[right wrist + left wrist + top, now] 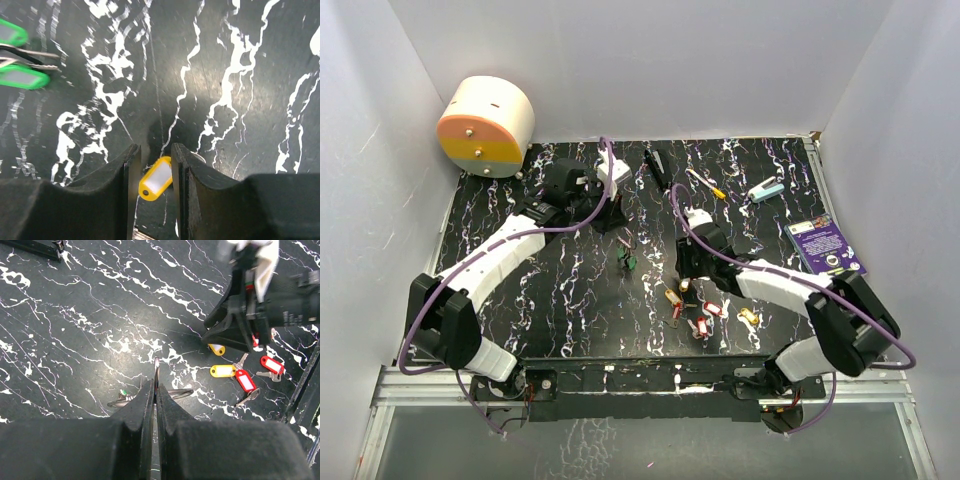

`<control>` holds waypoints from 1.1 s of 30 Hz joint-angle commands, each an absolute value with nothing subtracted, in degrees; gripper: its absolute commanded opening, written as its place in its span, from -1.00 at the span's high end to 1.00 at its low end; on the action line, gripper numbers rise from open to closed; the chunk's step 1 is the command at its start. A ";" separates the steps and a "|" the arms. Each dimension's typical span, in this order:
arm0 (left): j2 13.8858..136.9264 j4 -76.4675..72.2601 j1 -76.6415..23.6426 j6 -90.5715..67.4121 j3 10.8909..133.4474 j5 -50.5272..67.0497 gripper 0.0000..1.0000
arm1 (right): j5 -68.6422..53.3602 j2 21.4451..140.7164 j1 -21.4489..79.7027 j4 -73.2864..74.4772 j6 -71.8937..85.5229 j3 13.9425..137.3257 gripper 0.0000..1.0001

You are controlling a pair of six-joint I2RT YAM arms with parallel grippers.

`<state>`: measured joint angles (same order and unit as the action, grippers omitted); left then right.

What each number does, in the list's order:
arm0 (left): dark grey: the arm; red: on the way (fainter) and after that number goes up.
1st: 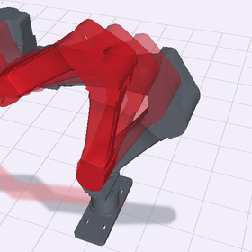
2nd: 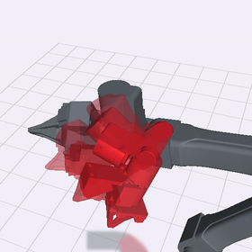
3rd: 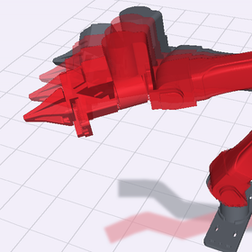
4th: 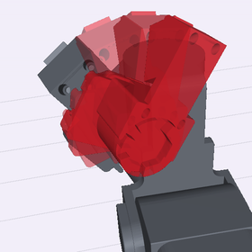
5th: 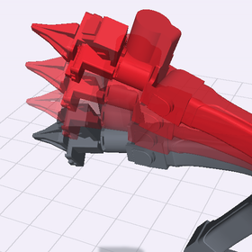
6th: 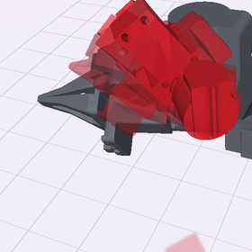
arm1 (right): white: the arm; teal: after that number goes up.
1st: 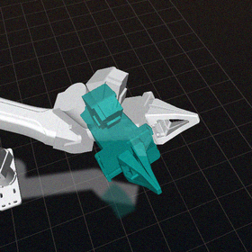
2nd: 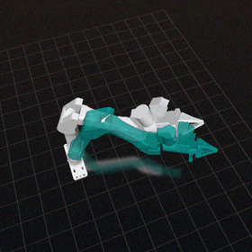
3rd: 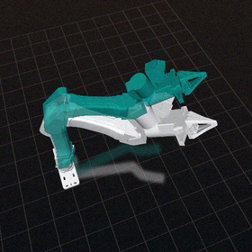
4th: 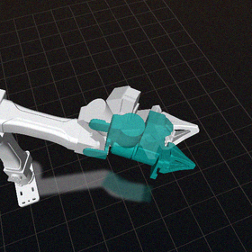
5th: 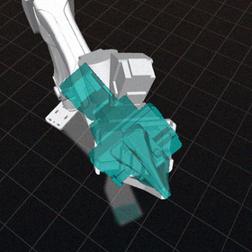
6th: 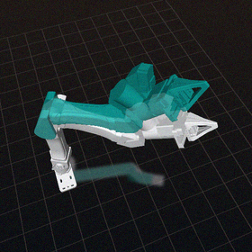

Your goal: Put the keys on the keyring

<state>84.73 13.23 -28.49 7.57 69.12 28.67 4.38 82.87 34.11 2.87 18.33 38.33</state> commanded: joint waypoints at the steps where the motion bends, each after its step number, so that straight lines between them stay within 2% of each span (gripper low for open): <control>1: 81.68 11.34 -27.78 6.99 68.38 30.63 1.00 | 3.56 74.65 34.27 -8.04 16.59 35.56 0.29; 5: 82.13 11.08 -27.77 6.73 68.38 31.02 1.00 | 6.31 70.37 34.23 -8.06 20.32 32.35 0.31; 11: 82.49 10.73 -27.77 6.53 68.22 31.35 1.00 | 8.83 71.91 34.27 -5.31 26.32 30.75 0.31; 19: 82.53 10.63 -27.67 6.43 68.03 31.45 1.00 | 8.98 76.84 34.36 -11.51 25.94 27.40 0.25; 33: 82.90 10.28 -27.50 6.19 67.81 32.15 1.00 | 11.27 73.65 34.33 -15.55 23.12 24.96 0.23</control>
